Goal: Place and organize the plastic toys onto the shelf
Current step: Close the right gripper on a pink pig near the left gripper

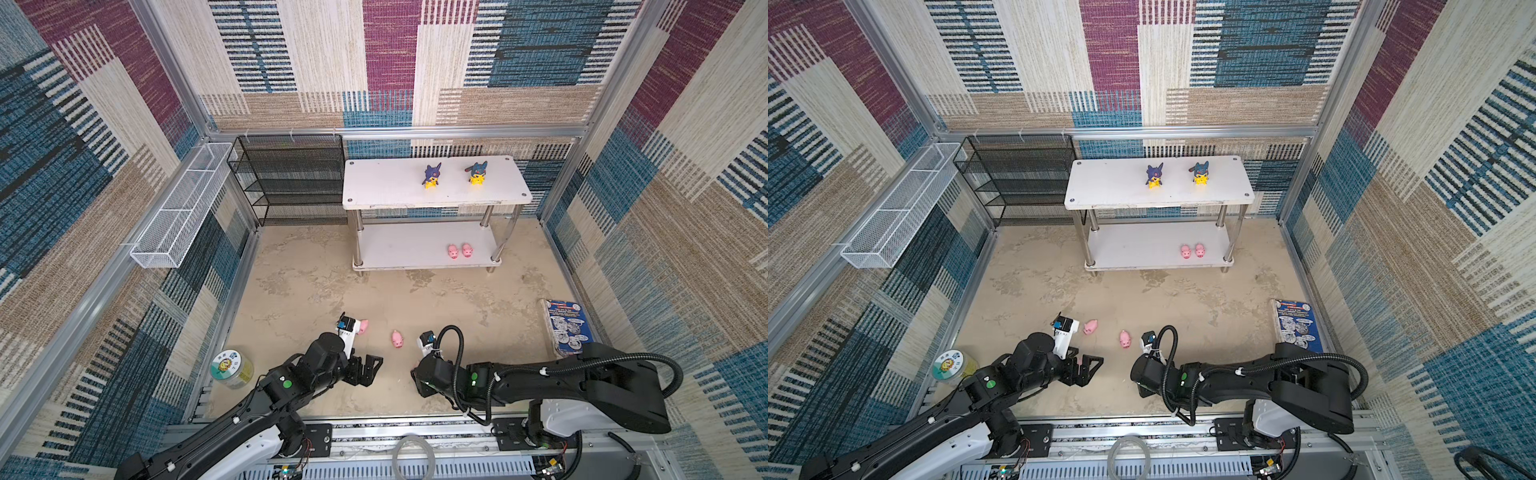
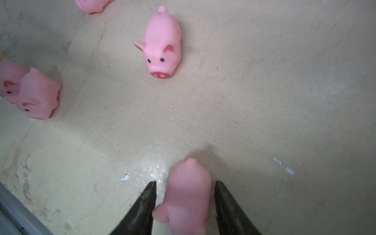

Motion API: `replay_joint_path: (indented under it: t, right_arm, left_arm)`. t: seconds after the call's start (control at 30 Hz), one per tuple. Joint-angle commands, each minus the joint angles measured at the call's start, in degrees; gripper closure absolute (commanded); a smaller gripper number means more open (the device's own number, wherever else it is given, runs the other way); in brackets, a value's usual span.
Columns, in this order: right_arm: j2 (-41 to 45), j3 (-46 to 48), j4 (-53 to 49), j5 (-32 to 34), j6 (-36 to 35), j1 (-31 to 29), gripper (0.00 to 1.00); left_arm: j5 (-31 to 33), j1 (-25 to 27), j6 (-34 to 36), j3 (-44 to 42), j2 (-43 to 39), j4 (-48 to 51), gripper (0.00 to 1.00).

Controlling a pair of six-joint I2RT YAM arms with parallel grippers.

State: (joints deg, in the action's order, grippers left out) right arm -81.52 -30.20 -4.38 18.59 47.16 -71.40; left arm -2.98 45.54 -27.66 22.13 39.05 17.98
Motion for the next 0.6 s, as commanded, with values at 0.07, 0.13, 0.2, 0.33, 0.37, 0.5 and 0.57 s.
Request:
replay_joint_path:
  t: [0.07, 0.13, 0.2, 0.33, 0.37, 0.5, 0.57]
  right_arm:
    - [-1.71, -1.09, -0.82, 1.45, 1.35, -0.06, 0.59]
    - [-1.8, -1.27, -1.45, 1.71, 1.42, -0.06, 0.63]
    - [-1.74, -1.35, -1.77, 2.02, 1.52, -0.06, 0.65]
    - [-1.61, -1.07, -2.27, 2.33, 1.72, -0.06, 0.67]
    - [-1.62, -1.14, -2.44, 2.42, 1.78, -0.06, 0.67]
    - [-1.19, -2.12, -3.97, 3.75, 1.12, -0.06, 0.68]
    - [-0.71, -2.88, -4.87, 4.93, 0.47, -0.02, 0.68]
  left_arm:
    - [0.79, -0.01, 1.12, 0.74, 0.67, -1.54, 0.0]
    - [0.79, -0.01, 1.12, 0.72, 0.82, -1.71, 0.0]
    - [0.87, 0.03, 1.12, 0.66, 1.02, -1.89, 0.0]
    - [0.79, -0.01, 1.2, 0.46, 1.36, -2.16, 0.0]
    - [0.74, -0.01, 1.3, 0.46, 1.45, -2.24, 0.0]
    - [0.87, -0.01, 1.55, 0.72, 1.94, -2.3, 0.0]
    - [0.87, -0.01, 1.64, 0.89, 2.12, -2.33, 0.0]
